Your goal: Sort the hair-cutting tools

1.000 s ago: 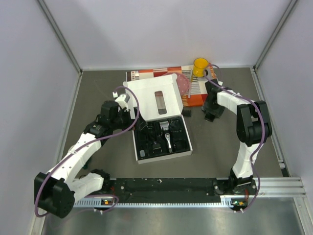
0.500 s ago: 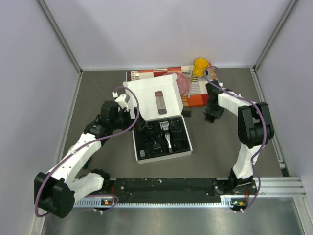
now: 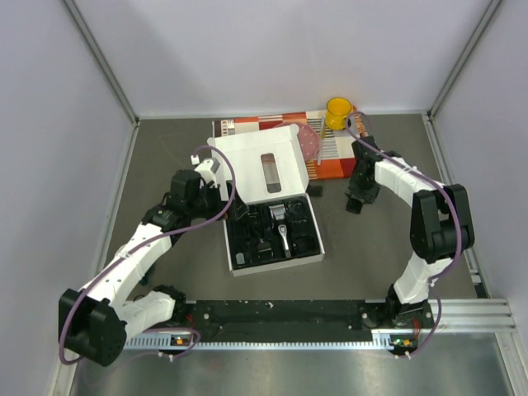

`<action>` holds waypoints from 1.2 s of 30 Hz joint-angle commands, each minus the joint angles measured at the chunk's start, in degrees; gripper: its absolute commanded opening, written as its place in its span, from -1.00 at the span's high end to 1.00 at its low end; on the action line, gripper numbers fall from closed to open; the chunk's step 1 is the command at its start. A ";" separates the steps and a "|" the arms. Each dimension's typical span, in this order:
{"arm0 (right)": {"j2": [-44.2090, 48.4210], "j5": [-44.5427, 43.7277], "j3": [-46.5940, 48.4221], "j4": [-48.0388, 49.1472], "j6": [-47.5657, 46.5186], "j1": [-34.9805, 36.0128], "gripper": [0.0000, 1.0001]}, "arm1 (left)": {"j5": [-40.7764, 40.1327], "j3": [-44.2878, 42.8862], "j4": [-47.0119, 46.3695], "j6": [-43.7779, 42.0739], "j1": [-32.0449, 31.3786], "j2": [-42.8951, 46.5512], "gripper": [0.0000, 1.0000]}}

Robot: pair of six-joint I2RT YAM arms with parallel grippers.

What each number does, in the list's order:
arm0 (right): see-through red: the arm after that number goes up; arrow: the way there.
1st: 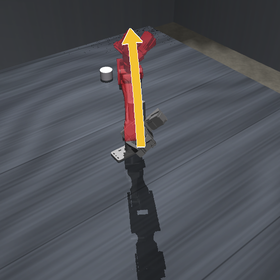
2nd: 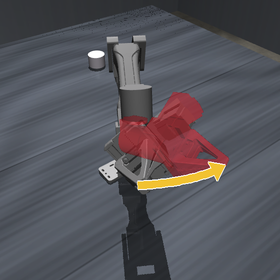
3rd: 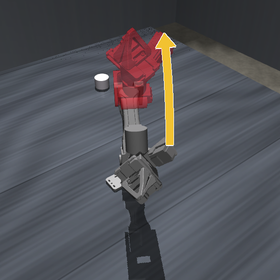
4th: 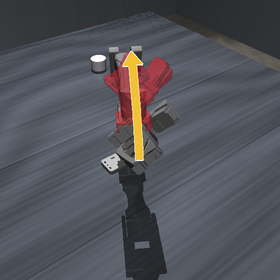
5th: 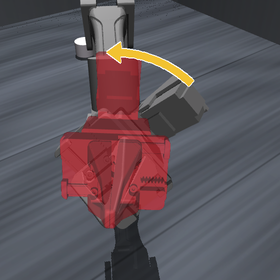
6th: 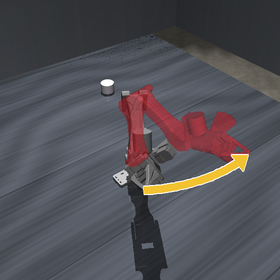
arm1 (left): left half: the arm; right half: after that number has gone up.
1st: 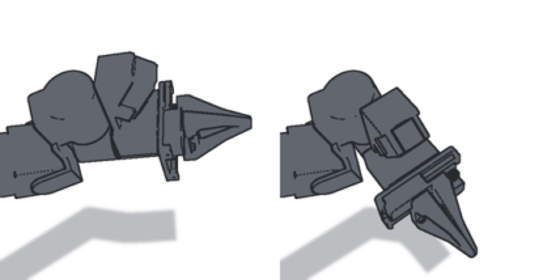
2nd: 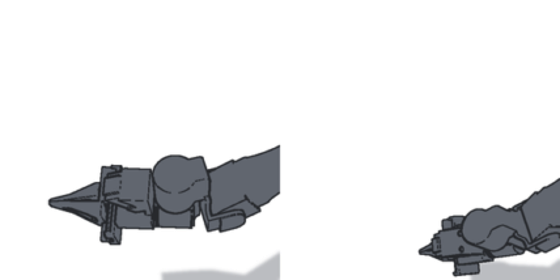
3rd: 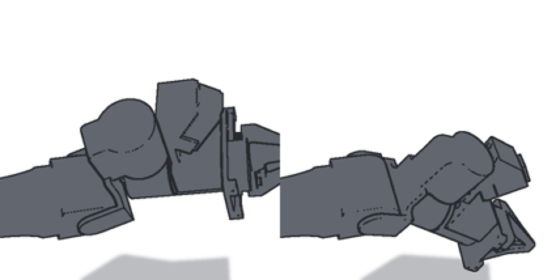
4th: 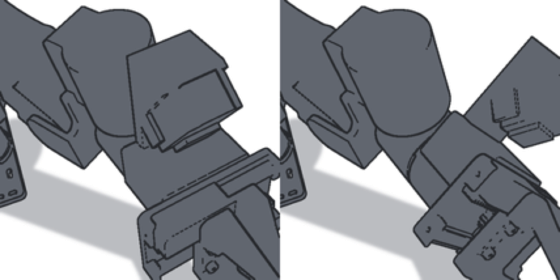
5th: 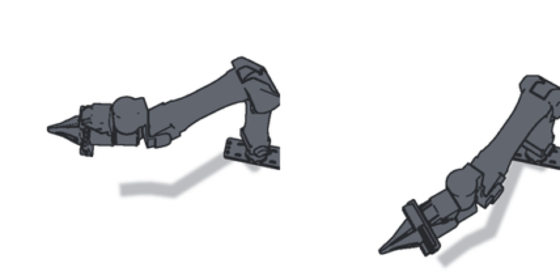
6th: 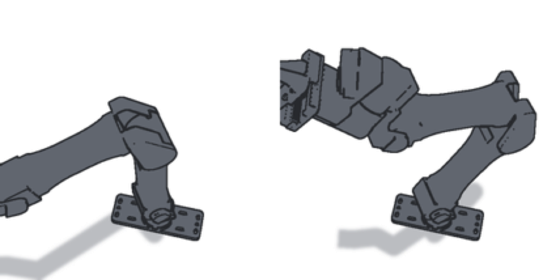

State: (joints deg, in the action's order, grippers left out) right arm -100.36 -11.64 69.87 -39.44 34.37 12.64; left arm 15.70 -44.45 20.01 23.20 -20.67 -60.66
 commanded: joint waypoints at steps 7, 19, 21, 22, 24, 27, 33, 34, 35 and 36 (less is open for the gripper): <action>-0.71 1.52 -3.07 2.18 -5.45 0.54 -0.50 | 1.43 -0.29 -2.78 -0.53 0.19 0.02 -0.96; -6.43 2.59 -3.16 4.90 -6.33 0.45 -0.20 | 0.64 -0.20 -2.43 -0.70 0.19 0.55 -0.96; -6.69 3.11 -2.89 4.90 -6.42 0.36 -0.12 | 0.56 -0.20 -2.34 -0.70 0.19 0.55 -0.96; -6.61 3.20 -2.81 4.90 -6.42 0.36 -0.02 | 0.47 -0.29 -2.43 -0.70 0.19 0.55 -0.96; -6.69 3.29 -2.72 4.90 -6.33 0.36 0.11 | 0.47 -0.20 -2.34 -0.70 0.19 0.72 -0.96; -6.35 3.20 -2.63 4.72 -6.07 0.36 0.25 | 0.38 -0.20 -2.26 -0.70 0.19 0.81 -0.96; -2.92 2.85 -2.28 3.58 -5.89 0.36 0.34 | 0.47 -0.11 -2.26 -0.70 0.19 0.81 -0.96; -1.78 2.85 -1.93 3.23 -5.89 0.45 0.35 | 0.47 -0.11 -2.26 -0.70 0.19 0.81 -0.96; -1.16 2.94 -1.75 2.53 -5.89 0.54 0.35 | 0.73 -0.11 -2.34 -0.70 0.19 0.72 -0.96; -0.55 3.02 -1.32 2.18 -5.89 0.54 0.35 | 0.73 -0.11 -2.43 -0.70 0.19 0.64 -0.96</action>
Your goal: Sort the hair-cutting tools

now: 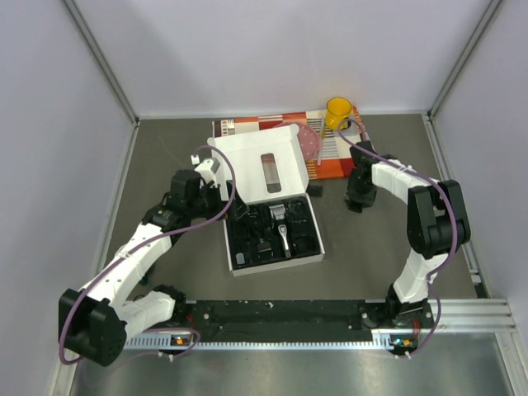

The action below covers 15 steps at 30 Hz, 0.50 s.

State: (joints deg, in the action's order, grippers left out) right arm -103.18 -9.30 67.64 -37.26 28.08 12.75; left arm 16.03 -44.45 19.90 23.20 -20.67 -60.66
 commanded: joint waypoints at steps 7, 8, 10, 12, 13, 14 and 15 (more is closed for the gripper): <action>4.39 1.92 1.27 -1.94 -0.12 0.87 0.35 | 0.67 -0.20 -2.50 -0.61 0.19 0.55 -0.96; 4.30 1.83 1.01 -1.94 -0.21 0.96 0.35 | 0.67 -0.20 -2.41 -0.61 0.19 0.46 -0.96; 3.78 1.57 0.74 -2.03 -0.48 0.96 0.36 | 0.75 -0.11 -2.41 -0.61 0.19 0.55 -0.96; 3.42 1.30 0.65 -2.03 -0.83 0.96 0.43 | 0.67 -0.11 -2.41 -0.61 0.19 0.63 -0.96; 3.25 1.13 0.65 -1.94 -1.00 0.96 0.48 | 0.67 -0.11 -2.41 -0.61 0.19 0.63 -0.96; 3.07 1.04 0.65 -2.03 -1.09 1.04 0.57 | 0.75 -0.11 -2.50 -0.61 0.19 0.55 -0.96; 3.07 0.86 0.65 -2.03 -1.35 1.13 0.60 | 0.76 -0.11 -2.41 -0.61 0.19 0.55 -0.96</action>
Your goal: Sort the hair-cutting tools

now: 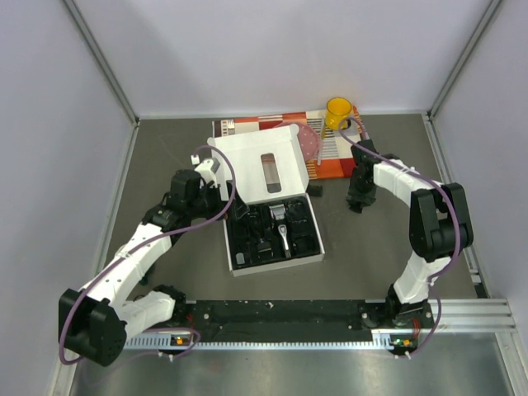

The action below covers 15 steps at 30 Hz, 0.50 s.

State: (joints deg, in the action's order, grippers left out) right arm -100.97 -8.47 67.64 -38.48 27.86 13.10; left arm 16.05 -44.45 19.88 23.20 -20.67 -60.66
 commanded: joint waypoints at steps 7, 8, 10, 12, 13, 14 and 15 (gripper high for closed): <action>0.95 0.21 1.44 -1.60 -1.66 1.57 0.78 | 1.70 -0.11 -2.83 -0.44 0.19 0.11 -0.96; 0.86 0.38 1.71 -2.03 -1.84 1.75 0.78 | 1.79 -0.11 -2.83 -0.44 0.19 0.02 -0.96; 0.95 0.91 2.06 -3.00 -2.63 2.19 0.78 | 2.83 -0.03 -3.00 -0.44 0.19 0.02 -0.96; 1.04 1.00 2.50 -4.58 -3.42 3.24 0.75 | 4.24 0.06 -3.53 -0.52 0.19 -0.24 -0.96; 1.38 0.91 2.50 -5.20 -3.60 3.68 0.74 | 5.03 0.06 -3.79 -0.53 0.19 -0.42 -0.96; 1.65 0.91 2.07 -6.07 -3.69 4.21 0.73 | 6.78 0.15 -4.06 -0.44 0.19 -0.68 -0.96; 1.83 0.91 1.80 -6.43 -3.86 5.52 0.71 | 7.75 0.24 -4.84 -0.52 0.19 -0.77 -0.96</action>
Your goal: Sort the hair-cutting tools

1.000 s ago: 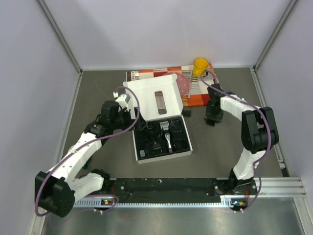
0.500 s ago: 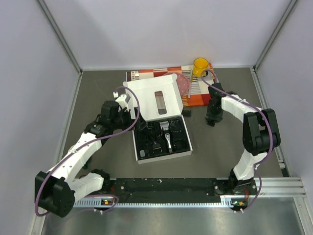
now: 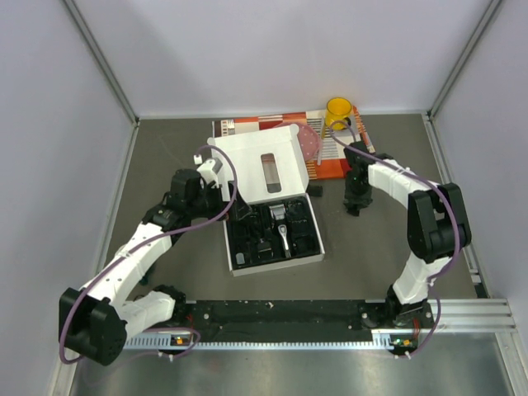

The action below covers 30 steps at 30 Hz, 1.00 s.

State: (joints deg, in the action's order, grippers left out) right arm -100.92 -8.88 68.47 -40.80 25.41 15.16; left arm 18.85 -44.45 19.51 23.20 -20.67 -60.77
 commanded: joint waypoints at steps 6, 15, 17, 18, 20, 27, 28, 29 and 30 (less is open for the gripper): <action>4.77 3.43 -4.30 -5.35 2.00 7.16 0.62 | 14.28 0.68 -8.52 -0.35 -0.95 -1.72 -0.95; 12.41 3.70 -11.68 -4.29 6.58 10.42 -0.07 | 15.51 -3.27 -14.76 4.13 -11.58 -7.85 -0.96; 14.52 3.35 -12.74 -3.07 6.58 10.42 -0.32 | 15.34 -5.37 -16.25 5.53 -14.47 -9.79 -0.95; 16.62 3.52 -13.01 -2.63 6.76 10.51 -0.35 | 15.16 -6.08 -16.95 6.15 -15.27 -11.72 -0.95; 18.65 3.17 -12.83 -1.83 7.81 10.51 -0.37 | 15.25 -8.01 -18.97 8.61 -16.59 -14.01 -0.95; 25.59 -0.17 -13.97 -0.95 13.61 9.02 -0.23 | 15.08 -15.49 -29.24 16.69 -20.64 -25.95 -0.87; 26.21 -0.25 -14.41 -0.78 14.22 8.32 -0.20 | 15.07 -16.10 -30.66 18.96 -21.16 -27.19 -0.84; 26.65 -0.08 -14.94 -0.69 15.27 7.61 -0.17 | 15.34 -17.24 -31.89 20.29 -22.04 -28.42 -0.79; 27.00 0.27 -15.99 -0.60 15.55 5.78 -0.12 | 15.08 -17.78 -34.08 21.78 -22.57 -30.96 -0.76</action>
State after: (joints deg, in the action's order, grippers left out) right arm -76.69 -7.18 54.70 -43.20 36.75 24.32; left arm 33.56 -58.15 -3.88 38.02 -40.80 -86.94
